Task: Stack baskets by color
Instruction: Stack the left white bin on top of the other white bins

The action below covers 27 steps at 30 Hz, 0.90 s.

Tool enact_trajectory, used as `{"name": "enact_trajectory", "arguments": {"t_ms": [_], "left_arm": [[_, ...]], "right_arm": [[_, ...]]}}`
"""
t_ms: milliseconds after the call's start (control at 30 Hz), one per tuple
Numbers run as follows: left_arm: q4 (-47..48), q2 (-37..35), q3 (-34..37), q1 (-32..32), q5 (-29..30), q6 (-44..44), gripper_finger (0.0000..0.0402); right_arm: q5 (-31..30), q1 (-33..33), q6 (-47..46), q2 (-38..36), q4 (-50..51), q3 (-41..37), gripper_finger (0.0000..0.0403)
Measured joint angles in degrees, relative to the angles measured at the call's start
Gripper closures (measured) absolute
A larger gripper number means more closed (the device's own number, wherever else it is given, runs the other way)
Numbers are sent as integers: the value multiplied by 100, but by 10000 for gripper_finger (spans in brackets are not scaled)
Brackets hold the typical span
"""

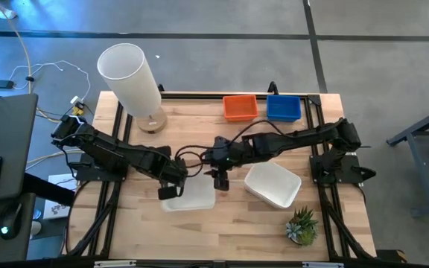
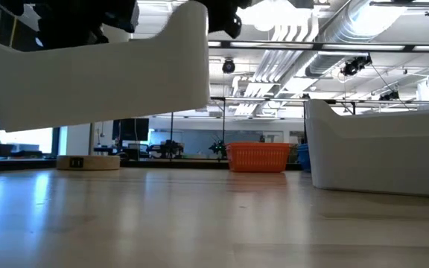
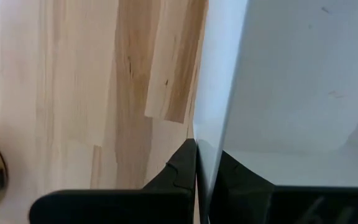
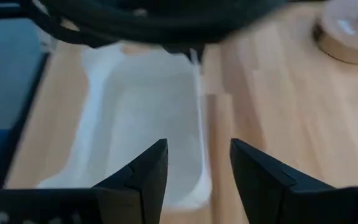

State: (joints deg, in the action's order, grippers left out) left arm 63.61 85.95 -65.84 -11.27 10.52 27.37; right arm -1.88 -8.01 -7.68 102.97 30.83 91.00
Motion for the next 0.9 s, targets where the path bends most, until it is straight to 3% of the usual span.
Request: {"name": "enact_trajectory", "arguments": {"t_ms": [400, 767, 900], "left_arm": [[-90, 4, 0, 63, 77, -943, 402], [-229, 4, 0, 101, 63, -930, 401], [-229, 7, -2, 77, 39, -582, 402]], "right_arm": [[539, -2, -100, 364, -271, 0, 242], [473, -9, -259, 395, 62, 0, 242], [99, -53, -521, 396, 335, 7, 242]]}}
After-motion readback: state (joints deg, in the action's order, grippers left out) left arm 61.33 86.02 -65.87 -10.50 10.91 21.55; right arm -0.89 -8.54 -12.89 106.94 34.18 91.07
